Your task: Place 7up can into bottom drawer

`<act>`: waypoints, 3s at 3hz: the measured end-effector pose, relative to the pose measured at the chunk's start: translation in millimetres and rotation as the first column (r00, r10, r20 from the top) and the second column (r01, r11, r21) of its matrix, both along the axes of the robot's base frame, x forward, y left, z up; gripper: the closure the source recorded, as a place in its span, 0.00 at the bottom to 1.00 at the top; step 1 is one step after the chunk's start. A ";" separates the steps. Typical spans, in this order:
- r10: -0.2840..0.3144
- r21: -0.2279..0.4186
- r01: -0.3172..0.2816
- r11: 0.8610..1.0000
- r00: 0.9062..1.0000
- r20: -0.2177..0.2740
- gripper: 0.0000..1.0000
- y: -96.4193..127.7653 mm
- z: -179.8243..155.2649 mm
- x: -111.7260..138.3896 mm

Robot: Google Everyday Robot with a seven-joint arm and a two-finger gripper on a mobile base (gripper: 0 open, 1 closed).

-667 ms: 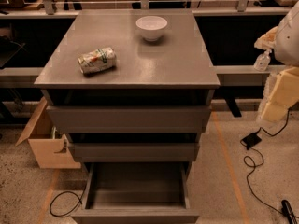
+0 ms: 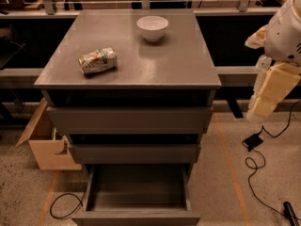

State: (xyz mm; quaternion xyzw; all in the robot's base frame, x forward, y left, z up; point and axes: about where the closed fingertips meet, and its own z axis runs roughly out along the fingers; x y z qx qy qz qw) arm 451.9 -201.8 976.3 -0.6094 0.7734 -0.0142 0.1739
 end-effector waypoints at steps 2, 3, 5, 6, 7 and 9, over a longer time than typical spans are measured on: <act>0.231 0.026 -0.233 0.972 0.971 0.056 0.00 88.6 7.8 69.5; 0.302 0.036 -0.307 0.951 0.947 0.106 0.00 146.9 6.7 114.0; 0.311 0.091 -0.324 0.942 0.941 0.134 0.00 156.6 -5.4 132.3; 0.352 0.144 -0.377 0.915 0.920 0.171 0.00 184.3 -22.4 166.9; 0.395 0.166 -0.428 0.888 0.897 0.198 0.00 216.4 -38.4 202.8; 0.458 0.094 -0.478 0.873 0.871 0.175 0.00 269.6 -66.5 254.3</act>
Offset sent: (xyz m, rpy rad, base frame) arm 0.1102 0.1467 0.0125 0.0230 -0.0807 0.3836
